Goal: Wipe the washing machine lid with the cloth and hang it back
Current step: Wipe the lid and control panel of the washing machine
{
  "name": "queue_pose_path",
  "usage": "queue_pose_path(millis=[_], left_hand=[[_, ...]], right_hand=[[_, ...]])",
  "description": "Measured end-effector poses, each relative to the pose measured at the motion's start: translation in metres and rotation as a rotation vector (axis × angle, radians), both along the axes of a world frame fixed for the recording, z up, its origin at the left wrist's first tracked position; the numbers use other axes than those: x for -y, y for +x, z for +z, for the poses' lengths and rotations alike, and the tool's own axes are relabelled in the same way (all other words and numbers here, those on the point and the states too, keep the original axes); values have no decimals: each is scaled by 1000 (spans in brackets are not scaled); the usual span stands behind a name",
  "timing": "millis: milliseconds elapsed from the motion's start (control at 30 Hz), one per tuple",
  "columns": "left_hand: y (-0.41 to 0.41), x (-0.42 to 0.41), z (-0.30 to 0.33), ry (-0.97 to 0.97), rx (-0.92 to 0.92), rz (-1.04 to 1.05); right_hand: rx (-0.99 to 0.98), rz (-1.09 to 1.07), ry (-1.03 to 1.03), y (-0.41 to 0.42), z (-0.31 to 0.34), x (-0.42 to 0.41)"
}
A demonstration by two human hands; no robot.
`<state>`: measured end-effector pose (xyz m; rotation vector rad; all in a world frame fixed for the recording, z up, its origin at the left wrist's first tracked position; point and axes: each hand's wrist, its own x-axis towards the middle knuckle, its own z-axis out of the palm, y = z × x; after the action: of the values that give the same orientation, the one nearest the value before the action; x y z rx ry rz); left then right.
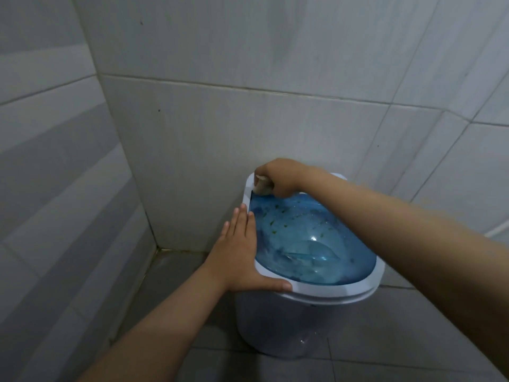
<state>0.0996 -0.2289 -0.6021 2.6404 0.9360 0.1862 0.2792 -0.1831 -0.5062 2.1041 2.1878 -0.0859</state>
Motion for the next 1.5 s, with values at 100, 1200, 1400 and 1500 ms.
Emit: queue_pose_path(millis=[100,1200,1400,1500], left_hand=[[0,-1,-1,0,6,-8],[-1,3,5,-21,-10,9],[-2,1,4,-34,-11,-5],[-1,-2,2,-32,-16,-13]], right_hand=[[-106,-91,51,17,17,0],[130,-79,-43,17,0,40],[-127,-204,28,51,27,50],[-99,-267,218,65,33,46]])
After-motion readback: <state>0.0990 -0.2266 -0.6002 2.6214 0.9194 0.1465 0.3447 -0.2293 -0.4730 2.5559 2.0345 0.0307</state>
